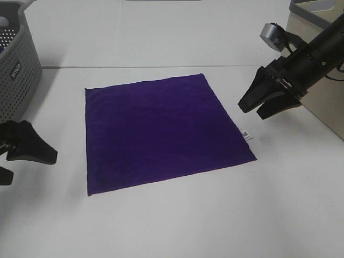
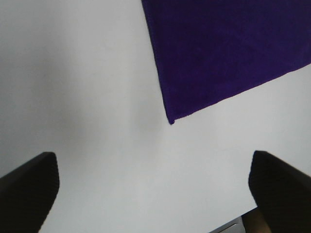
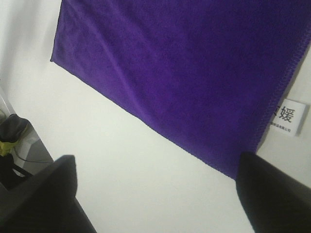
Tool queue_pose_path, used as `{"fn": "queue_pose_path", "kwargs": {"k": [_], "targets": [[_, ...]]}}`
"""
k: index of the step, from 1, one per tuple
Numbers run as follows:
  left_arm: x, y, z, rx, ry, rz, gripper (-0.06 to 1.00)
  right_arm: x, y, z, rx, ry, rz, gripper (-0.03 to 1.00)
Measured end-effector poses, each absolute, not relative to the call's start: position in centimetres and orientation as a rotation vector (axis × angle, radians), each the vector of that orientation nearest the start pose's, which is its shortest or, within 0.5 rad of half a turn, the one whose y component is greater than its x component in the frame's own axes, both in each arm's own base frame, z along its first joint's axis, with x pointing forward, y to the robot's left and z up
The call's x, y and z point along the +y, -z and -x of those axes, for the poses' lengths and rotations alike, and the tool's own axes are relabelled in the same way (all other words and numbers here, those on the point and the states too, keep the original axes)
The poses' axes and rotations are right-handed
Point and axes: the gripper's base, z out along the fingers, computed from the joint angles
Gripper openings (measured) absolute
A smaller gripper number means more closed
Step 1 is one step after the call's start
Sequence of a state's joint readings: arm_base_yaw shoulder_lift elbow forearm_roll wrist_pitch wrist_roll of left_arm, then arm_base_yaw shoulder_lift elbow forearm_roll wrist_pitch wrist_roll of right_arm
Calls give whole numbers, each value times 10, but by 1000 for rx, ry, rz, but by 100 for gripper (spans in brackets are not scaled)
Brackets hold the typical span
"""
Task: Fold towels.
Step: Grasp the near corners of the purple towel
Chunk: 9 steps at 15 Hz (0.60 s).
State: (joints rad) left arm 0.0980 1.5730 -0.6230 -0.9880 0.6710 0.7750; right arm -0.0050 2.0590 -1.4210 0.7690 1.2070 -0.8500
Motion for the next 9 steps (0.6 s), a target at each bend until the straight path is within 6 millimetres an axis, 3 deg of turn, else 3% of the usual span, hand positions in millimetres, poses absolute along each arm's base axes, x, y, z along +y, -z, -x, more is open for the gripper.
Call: {"fn": "queue_pose_path", "kwargs": {"k": [4, 7, 9], "targets": [[-38, -128, -270, 2743, 877, 96, 99, 56, -168, -387, 2790, -1030, 672, 85], [-46, -104, -276, 2810, 875, 90, 98, 51, -135, -406, 2858, -948, 660, 83], [-46, -101, -277, 2812, 874, 99, 98, 50, -122, -415, 2876, -937, 665, 82]]}}
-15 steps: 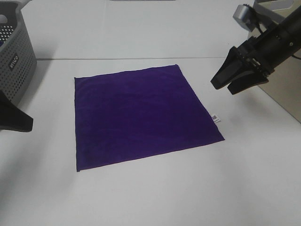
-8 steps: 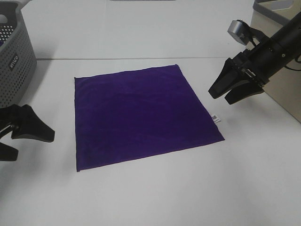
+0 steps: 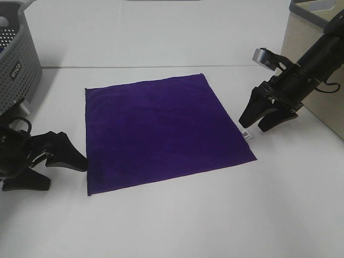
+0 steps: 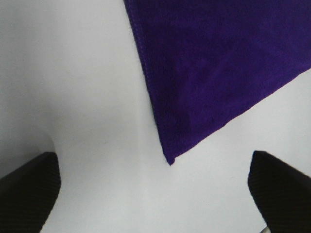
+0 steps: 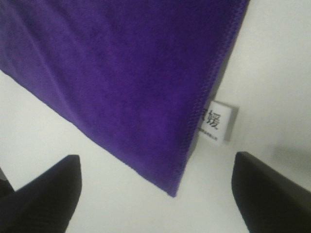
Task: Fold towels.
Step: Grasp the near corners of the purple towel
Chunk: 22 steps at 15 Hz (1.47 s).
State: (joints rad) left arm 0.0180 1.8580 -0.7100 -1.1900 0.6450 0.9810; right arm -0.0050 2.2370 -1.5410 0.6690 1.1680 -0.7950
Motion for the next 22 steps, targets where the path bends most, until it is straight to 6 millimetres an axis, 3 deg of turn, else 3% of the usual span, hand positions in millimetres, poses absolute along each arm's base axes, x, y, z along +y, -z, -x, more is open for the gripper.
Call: {"fn": "queue_pose_path", "kwargs": {"k": [3, 9, 12, 15, 18, 20, 22], "targets": [[-46, -102, -278, 2810, 873, 96, 98, 48, -98, -420, 2940, -929, 651, 82], [-47, -100, -278, 2813, 881, 103, 98, 48, -91, -422, 2984, -966, 572, 80], [-70, -96, -277, 2833, 907, 39, 97, 52, -87, -419, 3022, -971, 498, 77], [-107, -92, -290, 2842, 923, -25, 93, 85, -82, -409, 3055, -979, 552, 72], [-140, -90, -311, 2889, 975, -88, 90, 143, -72, -394, 3076, -1026, 705, 69], [-144, -90, -319, 2938, 976, -46, 86, 160, -69, -388, 3083, -1030, 756, 64], [-143, -88, -323, 2984, 927, 4, 68, 165, -65, -386, 3102, -1013, 747, 50]]}}
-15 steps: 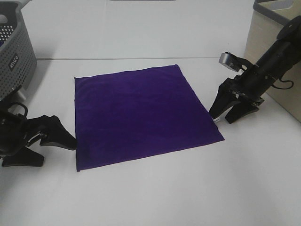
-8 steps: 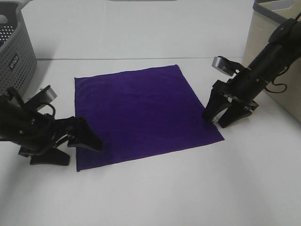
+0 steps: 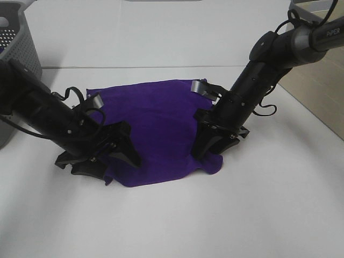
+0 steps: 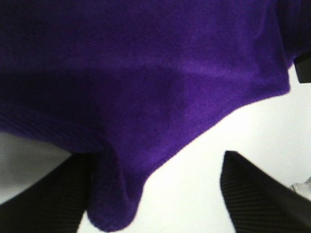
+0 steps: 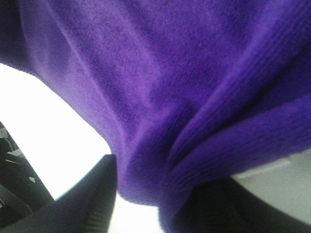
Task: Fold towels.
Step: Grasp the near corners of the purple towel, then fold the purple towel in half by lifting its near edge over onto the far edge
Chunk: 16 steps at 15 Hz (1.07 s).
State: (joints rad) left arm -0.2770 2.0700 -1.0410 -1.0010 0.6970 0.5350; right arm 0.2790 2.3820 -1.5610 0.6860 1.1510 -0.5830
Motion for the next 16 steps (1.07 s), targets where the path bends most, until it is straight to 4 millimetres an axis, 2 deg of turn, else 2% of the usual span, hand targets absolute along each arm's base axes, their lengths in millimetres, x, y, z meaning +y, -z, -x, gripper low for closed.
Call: {"fn": "queue_pose_path", "kwargs": {"k": [1, 2, 3, 4, 9, 11, 12, 16], "targets": [[-142, -85, -324, 2995, 898, 24, 54, 165, -63, -386, 3109, -998, 743, 40], [-140, -79, -324, 3007, 857, 33, 18, 164, -61, -386, 3127, -971, 724, 17], [-139, -78, -324, 3008, 846, 32, 4, 163, -61, -386, 3132, -971, 720, 6], [-139, -77, -324, 3008, 842, 28, 0, 164, -61, -386, 3133, -972, 723, 3], [-140, -78, -322, 2997, 852, -122, 0, 164, -65, -379, 3173, -1027, 752, 3], [-139, -82, -316, 3024, 860, -222, 0, 160, -73, -377, 3194, -949, 761, 3], [-138, -91, -314, 3019, 856, -280, 0, 158, -82, -377, 3196, -910, 756, 3], [-132, -142, -307, 2969, 760, -375, 0, 159, -138, -378, 3106, -880, 677, 3]]}}
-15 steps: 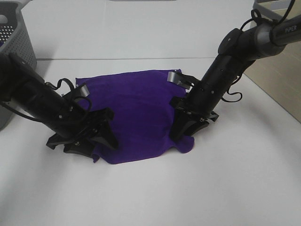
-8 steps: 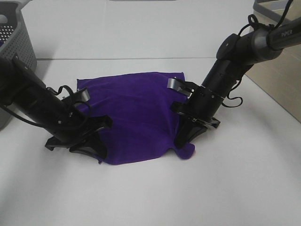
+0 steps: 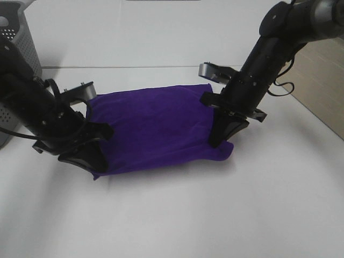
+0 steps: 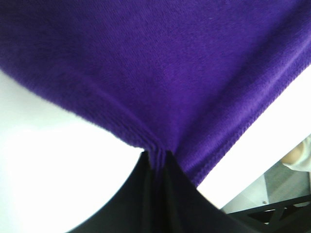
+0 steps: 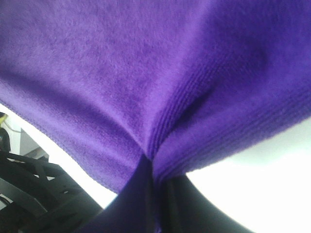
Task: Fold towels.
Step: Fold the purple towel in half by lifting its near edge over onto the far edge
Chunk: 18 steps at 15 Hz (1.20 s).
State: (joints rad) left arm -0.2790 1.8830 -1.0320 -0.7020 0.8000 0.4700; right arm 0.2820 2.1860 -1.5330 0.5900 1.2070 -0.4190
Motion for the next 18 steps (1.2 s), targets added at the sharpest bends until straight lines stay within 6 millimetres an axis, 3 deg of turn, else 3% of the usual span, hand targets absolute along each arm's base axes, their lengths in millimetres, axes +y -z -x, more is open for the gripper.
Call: {"fn": "queue_pose_path", "kwargs": {"k": [3, 5, 7, 9, 11, 15, 18], "targets": [[-124, -183, -305, 2853, 650, -341, 0, 162, -168, -379, 3040, -877, 681, 3], [-116, -194, -318, 2773, 609, -280, 0, 168, -180, -398, 2956, -849, 688, 3], [-114, -197, -339, 2683, 549, -239, 0, 176, -190, -429, 2839, -806, 698, 3], [-116, -186, -374, 2591, 464, -215, 0, 186, -189, -473, 2684, -734, 690, 3], [-118, -180, -397, 2531, 416, -216, 0, 187, -182, -492, 2638, -660, 679, 3], [-125, -161, -427, 2518, 398, -226, 0, 188, -159, -507, 2621, -602, 637, 3], [-124, -148, -436, 2504, 344, -254, 0, 188, -160, -512, 2577, -577, 622, 14]]}}
